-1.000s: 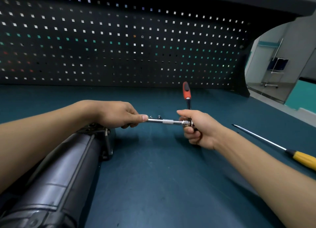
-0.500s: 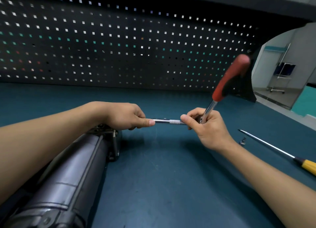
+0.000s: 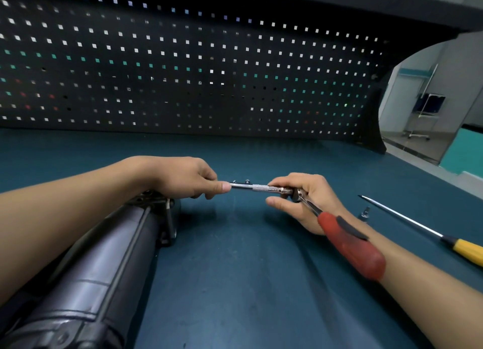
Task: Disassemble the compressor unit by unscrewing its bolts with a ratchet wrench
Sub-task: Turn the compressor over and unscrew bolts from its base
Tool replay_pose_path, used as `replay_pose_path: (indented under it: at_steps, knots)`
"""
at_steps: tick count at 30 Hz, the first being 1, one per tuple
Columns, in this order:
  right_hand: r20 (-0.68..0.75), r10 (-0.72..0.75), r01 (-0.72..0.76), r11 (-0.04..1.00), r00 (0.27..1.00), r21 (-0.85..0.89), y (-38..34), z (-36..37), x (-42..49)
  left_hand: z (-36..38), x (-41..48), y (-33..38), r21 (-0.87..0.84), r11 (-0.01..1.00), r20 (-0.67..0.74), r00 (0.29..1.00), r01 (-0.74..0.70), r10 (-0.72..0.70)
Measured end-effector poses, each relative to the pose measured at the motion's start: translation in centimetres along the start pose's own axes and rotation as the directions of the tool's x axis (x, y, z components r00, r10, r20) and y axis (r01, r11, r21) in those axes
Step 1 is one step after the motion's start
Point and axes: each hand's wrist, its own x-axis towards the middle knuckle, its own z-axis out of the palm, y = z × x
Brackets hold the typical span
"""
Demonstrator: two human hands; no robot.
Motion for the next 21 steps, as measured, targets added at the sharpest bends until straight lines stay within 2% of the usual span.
replay_pose_path:
  at_steps: [5, 7, 9, 12, 14, 17, 21]
  knots:
    - [0.094, 0.076, -0.084, 0.992, 0.993, 0.092, 0.2, -0.2, 0.2, -0.2, 0.0, 0.1, -0.041, 0.997, 0.037, 0.997, -0.066, 0.067]
    - [0.073, 0.097, -0.107, 0.985, 0.993, 0.135, 0.1, -0.1, 0.6, -0.3, 0.1, 0.0, -0.061, 0.995, 0.046, 0.995, -0.081, 0.084]
    - [0.029, 0.202, -0.204, 0.952, 0.979, 0.230, -0.3, 0.0, 0.9, -0.3, 0.1, -0.1, -0.064, 0.994, 0.046, 0.995, -0.091, 0.094]
    - [0.077, 0.434, -0.428, 0.817, 0.898, 0.386, -0.8, 0.0, 1.4, -0.4, 0.0, -0.1, -0.053, 0.994, 0.047, 0.994, -0.093, 0.096]
    - [0.131, 0.525, -0.530, 0.748, 0.841, 0.399, -1.2, -0.1, 1.5, -0.4, 0.0, -0.1, -0.057, 0.994, 0.058, 0.994, -0.088, 0.092]
    - [0.201, 0.613, -0.634, 0.657, 0.764, 0.407, -1.4, -0.1, 1.7, -0.4, 0.0, -0.1, -0.068, 0.994, 0.070, 0.993, -0.089, 0.094]
    - [0.286, 0.659, -0.700, 0.534, 0.696, 0.474, -1.3, -0.2, 1.8, -0.5, -0.2, -0.2, -0.086, 0.992, 0.071, 0.992, -0.096, 0.102]
